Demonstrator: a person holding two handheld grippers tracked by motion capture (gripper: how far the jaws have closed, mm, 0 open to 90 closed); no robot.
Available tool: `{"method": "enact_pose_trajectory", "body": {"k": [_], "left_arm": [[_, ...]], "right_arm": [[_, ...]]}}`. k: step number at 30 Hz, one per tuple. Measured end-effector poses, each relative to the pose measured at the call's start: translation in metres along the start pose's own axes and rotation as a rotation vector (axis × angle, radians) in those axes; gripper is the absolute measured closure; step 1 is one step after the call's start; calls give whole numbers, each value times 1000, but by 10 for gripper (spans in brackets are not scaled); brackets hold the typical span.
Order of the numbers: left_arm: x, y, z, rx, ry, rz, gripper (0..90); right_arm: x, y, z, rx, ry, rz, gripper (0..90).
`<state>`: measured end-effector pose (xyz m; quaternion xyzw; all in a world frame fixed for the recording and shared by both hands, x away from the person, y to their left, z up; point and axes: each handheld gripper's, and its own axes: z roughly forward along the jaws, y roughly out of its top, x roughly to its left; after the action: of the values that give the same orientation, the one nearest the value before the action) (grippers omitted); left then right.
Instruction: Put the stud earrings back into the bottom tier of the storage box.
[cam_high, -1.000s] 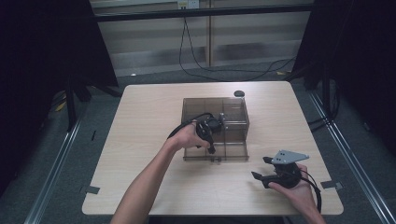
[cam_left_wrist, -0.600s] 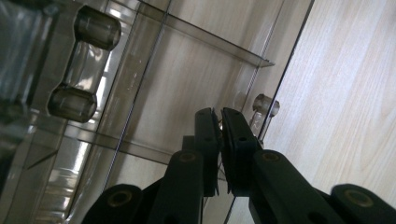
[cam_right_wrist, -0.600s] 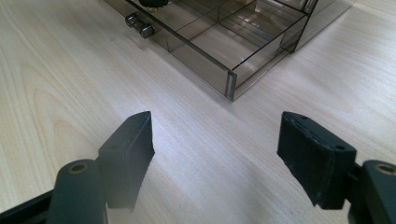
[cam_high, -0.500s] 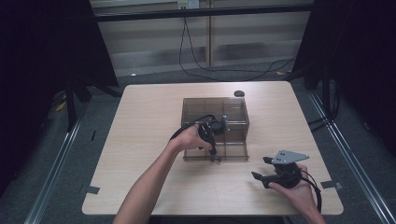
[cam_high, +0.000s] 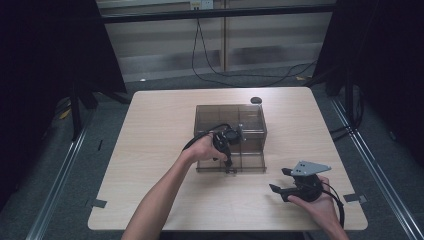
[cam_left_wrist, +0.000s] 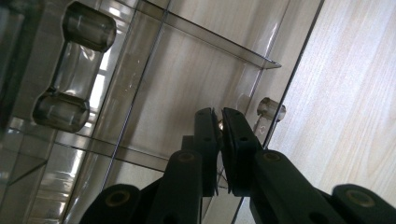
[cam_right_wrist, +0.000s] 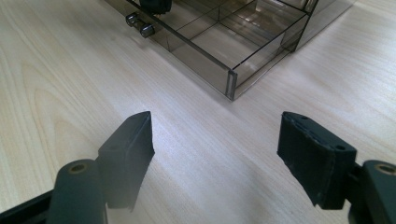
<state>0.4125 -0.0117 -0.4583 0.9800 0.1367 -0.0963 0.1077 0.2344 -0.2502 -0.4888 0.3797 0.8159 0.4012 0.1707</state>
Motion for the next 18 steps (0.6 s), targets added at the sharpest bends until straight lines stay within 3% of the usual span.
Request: {"method": "enact_pose_trajectory", "body": {"k": [6, 18], "left_arm": [[2, -4, -1, -8, 1, -8, 818], [4, -14, -12, -85, 0, -41, 794]], "right_arm": [[0, 0, 0, -3, 0, -1, 260], [1, 0, 1, 5, -3, -1, 260]]}}
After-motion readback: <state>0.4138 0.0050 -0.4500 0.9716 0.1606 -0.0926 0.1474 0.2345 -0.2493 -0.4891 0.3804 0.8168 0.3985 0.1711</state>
